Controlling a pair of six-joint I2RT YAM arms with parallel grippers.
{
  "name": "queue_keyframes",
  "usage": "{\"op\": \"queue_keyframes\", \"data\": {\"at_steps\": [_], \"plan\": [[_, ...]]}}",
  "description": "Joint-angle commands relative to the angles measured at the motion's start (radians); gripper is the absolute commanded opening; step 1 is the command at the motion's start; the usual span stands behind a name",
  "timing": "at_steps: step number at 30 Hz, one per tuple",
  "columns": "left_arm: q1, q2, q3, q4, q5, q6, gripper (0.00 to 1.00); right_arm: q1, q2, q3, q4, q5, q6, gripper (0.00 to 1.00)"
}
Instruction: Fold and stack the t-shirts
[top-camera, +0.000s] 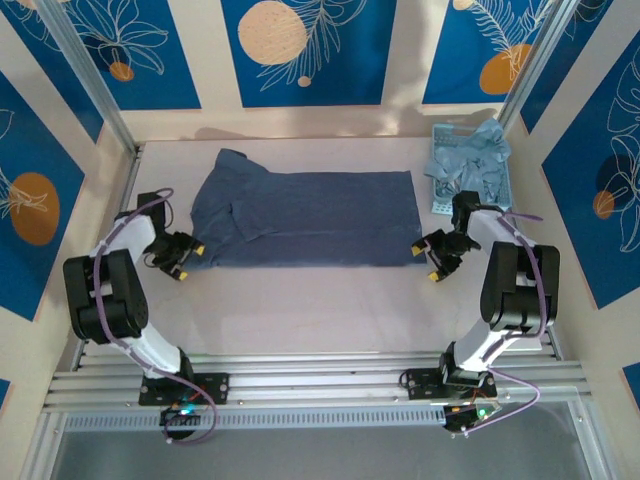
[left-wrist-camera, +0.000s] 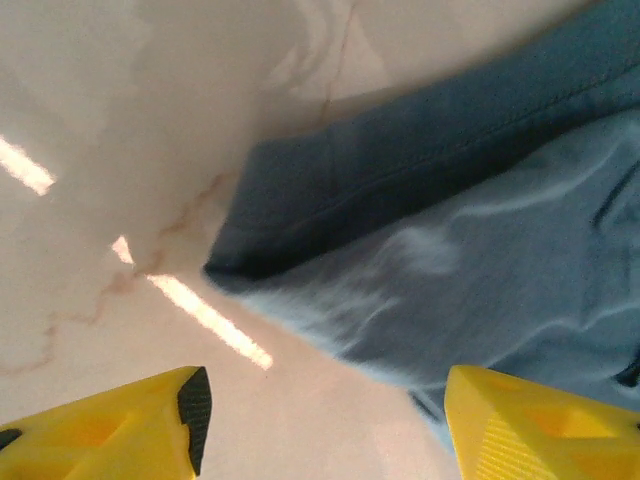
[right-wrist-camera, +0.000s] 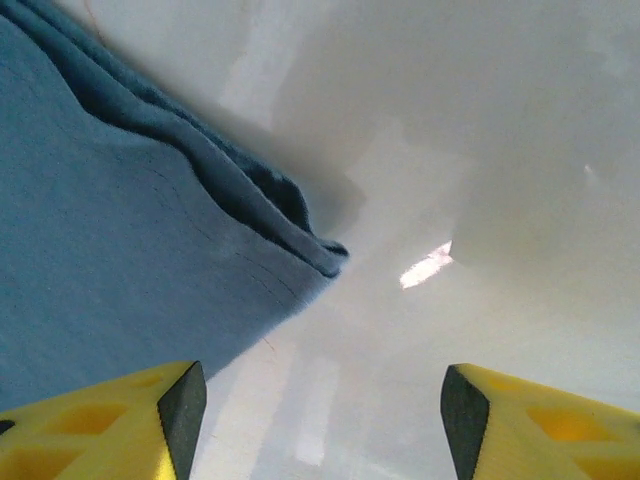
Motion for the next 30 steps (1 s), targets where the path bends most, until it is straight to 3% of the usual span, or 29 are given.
{"op": "queue_keyframes", "data": {"at_steps": [1,4,8,12,13,20,30], "plan": [[0.005,0.042,-0.029,0.092,0.033,-0.042,0.55,0.000,0.034,0.001,0.067,-0.070,0.039,0.63],[0.005,0.065,-0.024,0.115,0.012,-0.032,0.41,-0.001,0.070,0.016,0.071,-0.050,0.048,0.57],[0.005,0.091,-0.003,0.124,-0.008,-0.019,0.20,-0.001,0.127,0.048,0.079,-0.031,0.047,0.42],[0.007,0.090,0.022,0.095,-0.062,0.001,0.01,0.006,0.165,0.087,0.034,0.029,0.045,0.05],[0.007,0.084,0.029,0.082,-0.077,0.008,0.00,0.006,0.164,0.094,0.018,0.047,0.043,0.00],[0.005,-0.021,0.029,-0.081,-0.194,0.048,0.00,0.049,0.077,0.096,-0.114,0.173,0.055,0.00],[0.004,-0.277,-0.228,-0.237,-0.328,-0.040,0.00,0.098,-0.114,-0.121,-0.257,0.248,0.195,0.00]]}}
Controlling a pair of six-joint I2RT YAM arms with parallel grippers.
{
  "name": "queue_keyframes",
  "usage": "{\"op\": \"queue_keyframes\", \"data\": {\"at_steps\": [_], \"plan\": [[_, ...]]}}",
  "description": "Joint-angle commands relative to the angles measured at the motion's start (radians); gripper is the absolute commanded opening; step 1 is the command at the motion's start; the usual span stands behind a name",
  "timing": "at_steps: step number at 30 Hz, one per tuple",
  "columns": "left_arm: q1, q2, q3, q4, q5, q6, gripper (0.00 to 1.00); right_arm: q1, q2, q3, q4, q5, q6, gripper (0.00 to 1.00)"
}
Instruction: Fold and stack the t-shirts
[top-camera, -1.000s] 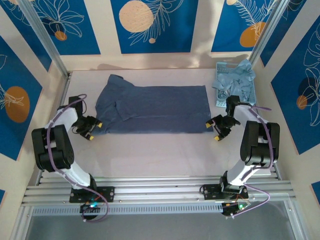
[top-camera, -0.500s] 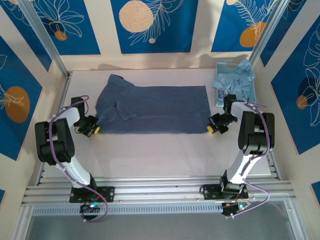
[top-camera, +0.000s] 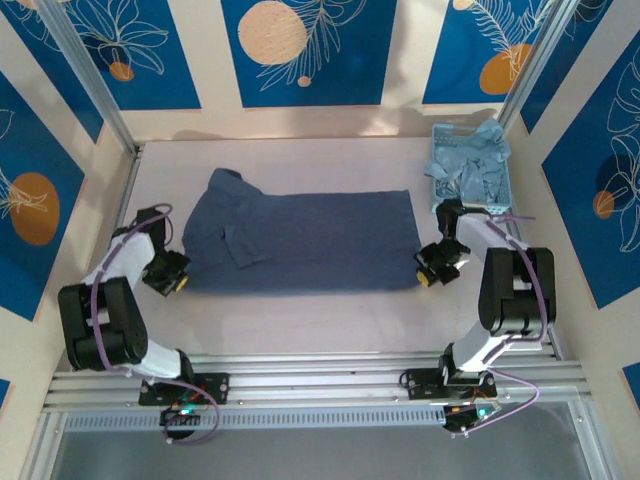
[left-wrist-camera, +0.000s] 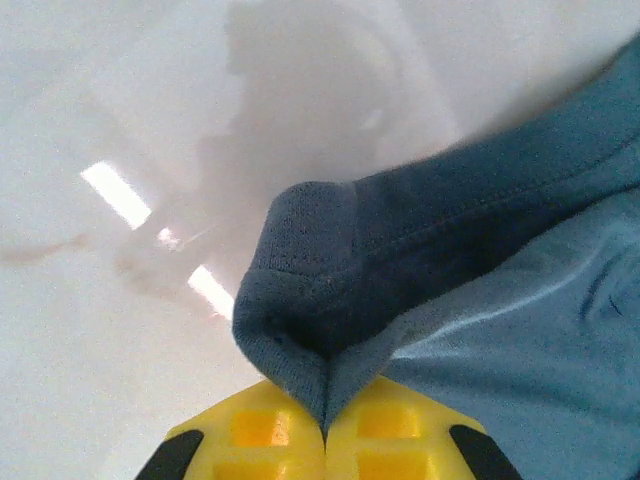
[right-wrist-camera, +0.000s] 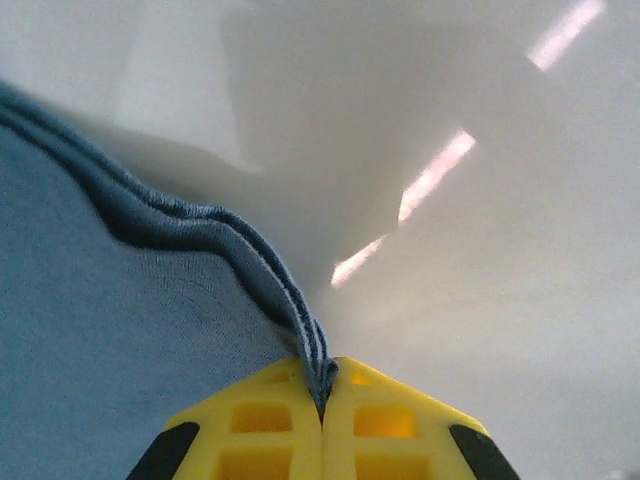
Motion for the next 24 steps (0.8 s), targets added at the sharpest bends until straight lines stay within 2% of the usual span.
{"op": "queue_keyframes", "data": {"at_steps": [1,5,6,7,8,9,10,12,14,17,19,21,24], "plan": [[0.006,-0.084,-0.080,-0.115,-0.114,-0.056,0.00,0.003,-0.066,-0.069,-0.106,0.065,0.085,0.00],[0.006,-0.142,-0.136,-0.164,-0.185,-0.087,0.00,0.021,-0.121,-0.130,-0.142,0.076,0.140,0.00],[0.005,-0.147,-0.142,-0.164,-0.191,-0.085,0.08,0.025,-0.132,-0.143,-0.141,0.078,0.150,0.00],[0.005,-0.146,-0.144,-0.160,-0.187,-0.079,0.17,0.025,-0.137,-0.150,-0.141,0.078,0.156,0.07],[0.005,-0.146,-0.141,-0.156,-0.182,-0.072,0.25,0.026,-0.140,-0.151,-0.141,0.078,0.156,0.22],[0.004,-0.149,-0.131,-0.160,-0.178,-0.070,0.38,0.031,-0.145,-0.147,-0.146,0.085,0.157,0.44],[0.000,-0.158,-0.114,-0.171,-0.183,-0.072,0.48,0.037,-0.152,-0.133,-0.157,0.094,0.157,0.59],[-0.018,-0.165,-0.063,-0.200,-0.195,-0.066,0.56,0.051,-0.182,-0.099,-0.181,0.115,0.154,0.71],[-0.060,-0.169,-0.008,-0.213,-0.188,-0.060,0.61,0.076,-0.221,-0.048,-0.196,0.146,0.141,0.72],[-0.133,-0.187,0.034,-0.146,-0.060,-0.056,0.61,0.146,-0.273,0.034,-0.132,0.157,0.045,0.73],[-0.204,-0.185,0.026,-0.044,0.087,-0.075,0.61,0.194,-0.286,0.044,0.042,0.016,-0.091,0.71],[-0.282,-0.152,0.014,0.019,0.189,-0.118,0.61,0.256,-0.281,0.058,0.139,-0.073,-0.170,0.70],[-0.379,-0.080,-0.008,0.039,0.251,-0.184,0.61,0.329,-0.260,0.064,0.242,-0.195,-0.239,0.71]]}}
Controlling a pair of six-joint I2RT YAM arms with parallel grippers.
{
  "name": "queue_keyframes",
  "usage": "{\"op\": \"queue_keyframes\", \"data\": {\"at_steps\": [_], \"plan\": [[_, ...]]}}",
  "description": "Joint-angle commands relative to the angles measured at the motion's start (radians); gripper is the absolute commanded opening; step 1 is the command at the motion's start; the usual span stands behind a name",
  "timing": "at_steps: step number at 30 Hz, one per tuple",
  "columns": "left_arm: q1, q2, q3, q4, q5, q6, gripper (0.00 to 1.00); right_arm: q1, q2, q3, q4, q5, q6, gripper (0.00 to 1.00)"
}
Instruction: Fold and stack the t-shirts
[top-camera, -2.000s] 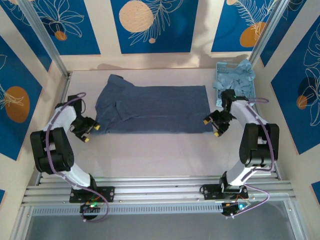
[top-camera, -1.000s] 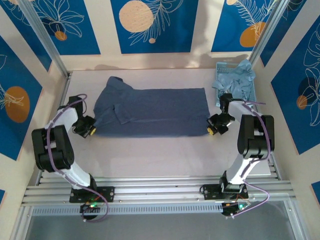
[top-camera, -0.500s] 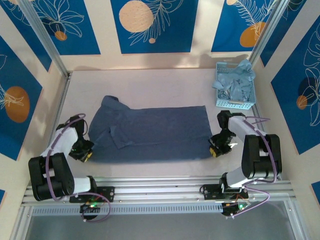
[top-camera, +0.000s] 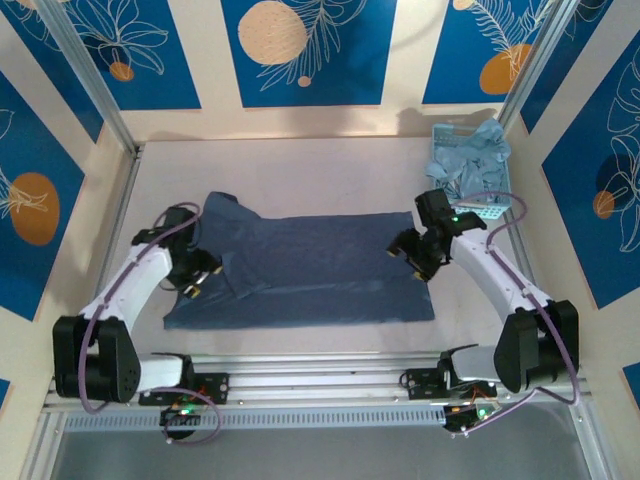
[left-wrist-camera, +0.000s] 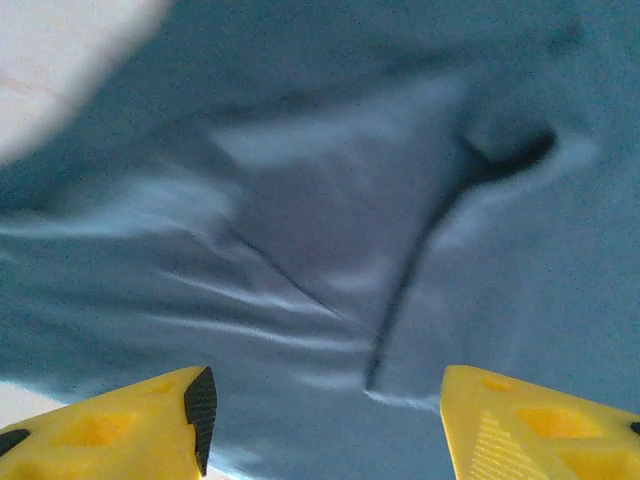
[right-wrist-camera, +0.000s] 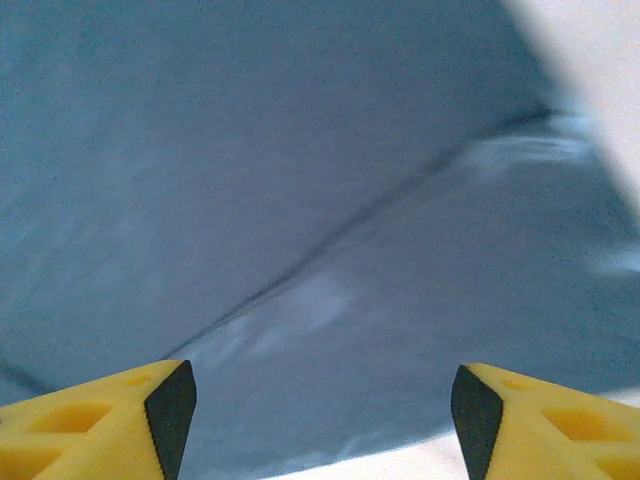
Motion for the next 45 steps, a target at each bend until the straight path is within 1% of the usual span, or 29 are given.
{"op": "queue_keyframes", "data": {"at_steps": [1,4,5,7,10,14,17,19,20,24,27,33,45], "plan": [[-0.082,0.060,-0.041,0.063,0.142,-0.092,0.61,0.057,0.031,0.014,0.160,-0.216,-0.143,0.71],[-0.117,0.069,-0.096,0.153,0.160,-0.166,0.61,0.080,0.069,0.020,0.200,-0.311,-0.150,0.70],[-0.123,0.080,-0.103,0.171,0.170,-0.183,0.60,0.088,0.078,0.020,0.208,-0.323,-0.148,0.70],[-0.139,0.113,-0.098,0.187,0.177,-0.197,0.59,0.102,0.092,0.018,0.224,-0.341,-0.138,0.71],[-0.162,0.161,-0.081,0.162,0.165,-0.190,0.56,0.110,0.103,0.014,0.232,-0.346,-0.117,0.70],[-0.170,0.201,-0.083,0.187,0.160,-0.202,0.51,0.112,0.106,0.012,0.243,-0.356,-0.110,0.69],[-0.170,0.220,-0.051,0.189,0.141,-0.202,0.41,0.113,0.108,0.011,0.243,-0.359,-0.108,0.68],[-0.174,0.226,-0.022,0.170,0.121,-0.197,0.29,0.114,0.106,0.010,0.243,-0.357,-0.105,0.68],[-0.176,0.226,-0.010,0.160,0.113,-0.195,0.26,0.115,0.106,0.009,0.243,-0.357,-0.104,0.68],[-0.185,0.235,0.028,0.134,0.095,-0.182,0.14,0.117,0.105,0.002,0.242,-0.359,-0.098,0.66],[-0.190,0.252,0.047,0.132,0.093,-0.175,0.00,0.117,0.105,0.001,0.239,-0.356,-0.096,0.65],[-0.223,0.317,0.151,0.095,0.075,-0.128,0.00,0.115,0.112,0.009,0.233,-0.354,-0.097,0.64],[-0.283,0.521,0.424,-0.011,-0.004,0.017,0.00,0.107,0.127,0.013,0.225,-0.370,-0.099,0.63]]}}
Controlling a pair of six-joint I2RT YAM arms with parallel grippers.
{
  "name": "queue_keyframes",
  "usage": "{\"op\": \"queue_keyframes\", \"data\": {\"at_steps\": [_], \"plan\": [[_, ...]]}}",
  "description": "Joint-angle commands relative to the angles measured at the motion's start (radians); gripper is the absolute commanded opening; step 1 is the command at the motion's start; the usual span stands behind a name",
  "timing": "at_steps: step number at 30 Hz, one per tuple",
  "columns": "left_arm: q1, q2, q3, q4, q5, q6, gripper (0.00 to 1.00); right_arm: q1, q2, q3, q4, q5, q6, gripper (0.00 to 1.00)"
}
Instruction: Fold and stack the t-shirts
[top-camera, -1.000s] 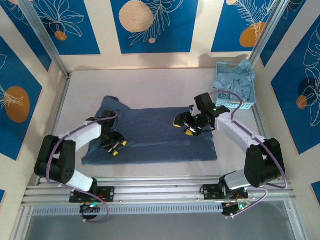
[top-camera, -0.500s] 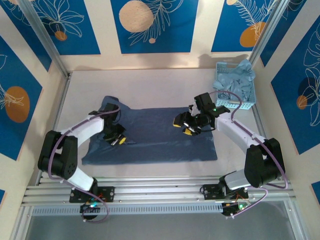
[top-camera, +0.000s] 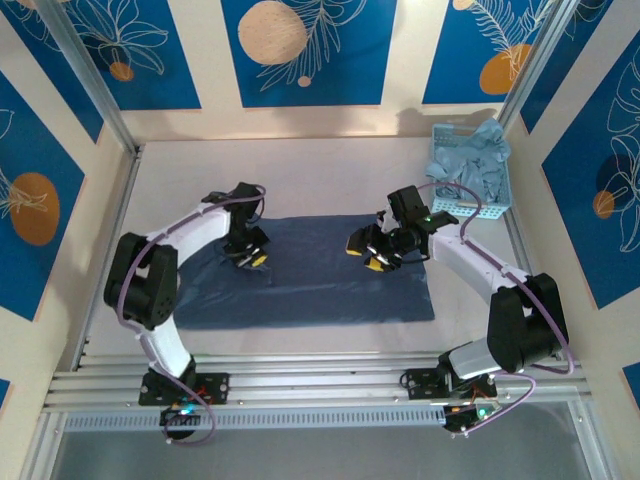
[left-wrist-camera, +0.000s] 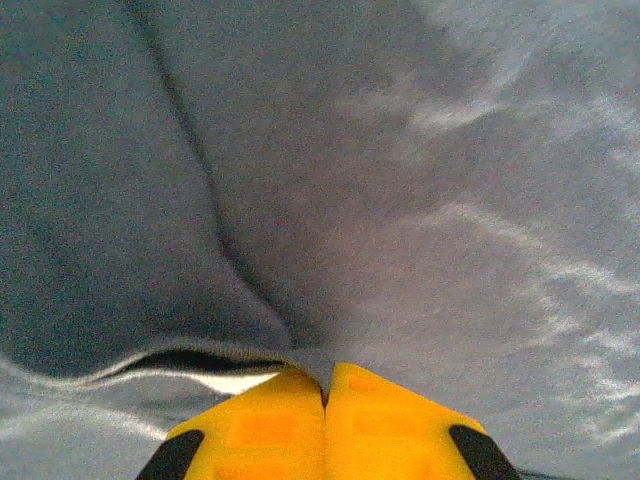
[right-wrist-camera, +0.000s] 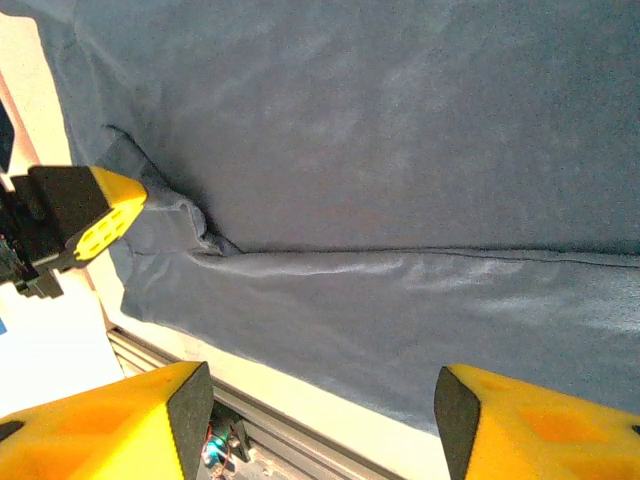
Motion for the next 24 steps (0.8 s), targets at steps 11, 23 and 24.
{"op": "queue_keyframes", "data": {"at_steps": [11,23,24], "plan": [[-0.046,0.220,0.248,-0.098,-0.071,0.253,0.00,-0.004,0.031,0.011,-0.017,-0.059,0.005,0.63],[-0.105,0.306,0.397,-0.259,-0.166,0.477,0.31,0.000,0.069,0.023,-0.003,-0.077,0.015,0.63],[-0.116,0.279,0.392,-0.244,-0.209,0.490,0.38,0.001,0.071,0.024,-0.003,-0.078,0.014,0.63]]}}
